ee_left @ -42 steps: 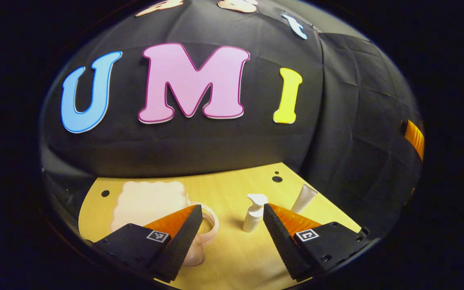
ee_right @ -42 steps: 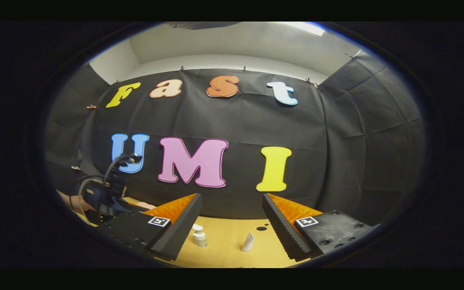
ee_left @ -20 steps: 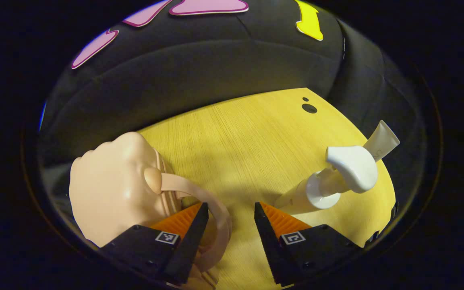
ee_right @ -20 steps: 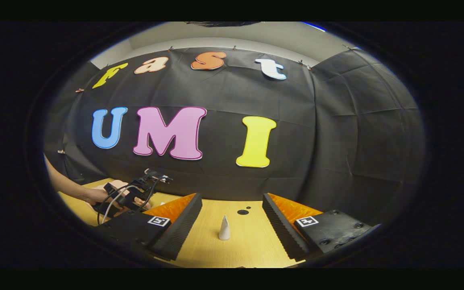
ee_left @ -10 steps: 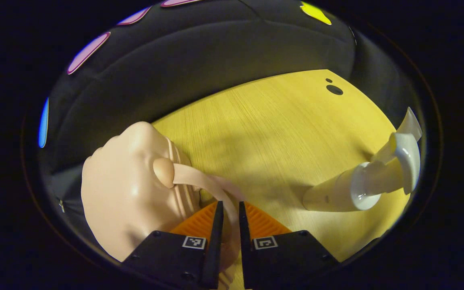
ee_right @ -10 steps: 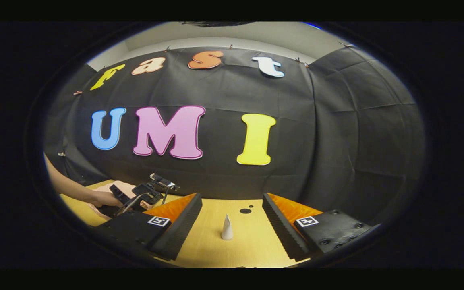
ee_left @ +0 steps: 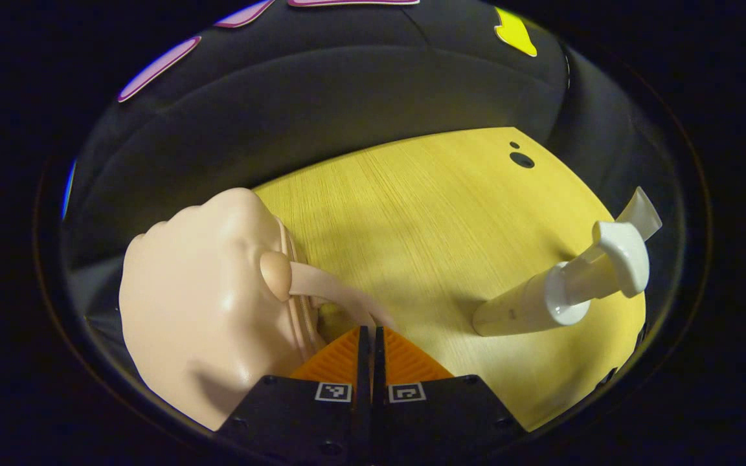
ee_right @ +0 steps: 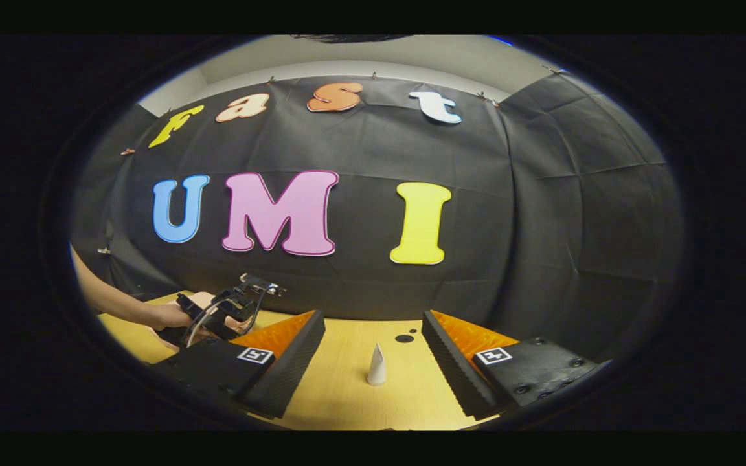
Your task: First open the suitcase, pack the skin care products into it, and then close the suitcase.
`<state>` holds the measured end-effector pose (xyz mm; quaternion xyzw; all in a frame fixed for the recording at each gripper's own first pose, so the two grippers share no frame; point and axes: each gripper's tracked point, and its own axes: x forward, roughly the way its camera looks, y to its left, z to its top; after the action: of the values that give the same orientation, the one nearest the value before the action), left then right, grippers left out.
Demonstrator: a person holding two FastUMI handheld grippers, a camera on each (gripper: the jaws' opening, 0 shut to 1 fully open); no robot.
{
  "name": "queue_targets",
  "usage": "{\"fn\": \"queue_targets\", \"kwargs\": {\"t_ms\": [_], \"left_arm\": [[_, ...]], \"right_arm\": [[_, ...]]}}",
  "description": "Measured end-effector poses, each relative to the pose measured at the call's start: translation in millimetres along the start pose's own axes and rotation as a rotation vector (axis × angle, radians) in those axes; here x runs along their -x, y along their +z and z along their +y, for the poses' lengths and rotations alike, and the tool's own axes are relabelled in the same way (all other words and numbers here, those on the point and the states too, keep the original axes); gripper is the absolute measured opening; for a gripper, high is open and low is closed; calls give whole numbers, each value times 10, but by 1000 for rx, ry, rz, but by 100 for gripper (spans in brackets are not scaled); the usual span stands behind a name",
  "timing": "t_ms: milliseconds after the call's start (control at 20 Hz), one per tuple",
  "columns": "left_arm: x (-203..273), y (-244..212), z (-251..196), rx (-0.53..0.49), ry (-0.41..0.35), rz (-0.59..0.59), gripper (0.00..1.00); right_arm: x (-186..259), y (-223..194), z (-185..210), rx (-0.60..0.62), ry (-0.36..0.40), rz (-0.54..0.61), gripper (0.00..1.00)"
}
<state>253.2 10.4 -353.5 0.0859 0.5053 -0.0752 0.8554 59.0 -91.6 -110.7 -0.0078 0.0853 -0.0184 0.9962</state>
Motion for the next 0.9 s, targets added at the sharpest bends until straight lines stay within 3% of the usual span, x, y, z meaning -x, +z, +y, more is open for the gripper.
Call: {"fn": "queue_targets", "kwargs": {"t_ms": [300,500,650,800,900], "left_arm": [[438,371,87,35,-16,-128,6],[561,426,166,112,-70,-120,6],[489,288,-116,161,-174,-86,6],[290,130,-40,43,-60,-57,7],[184,49,-136,31,-61,-26,14]], "right_arm": [[27,97,53,12,3,-23,97],[17,97,165,8,14,-17,97],[29,163,246,8,22,-33,97],[16,170,291,30,31,-38,97],[8,162,272,28,34,-36,97]]}}
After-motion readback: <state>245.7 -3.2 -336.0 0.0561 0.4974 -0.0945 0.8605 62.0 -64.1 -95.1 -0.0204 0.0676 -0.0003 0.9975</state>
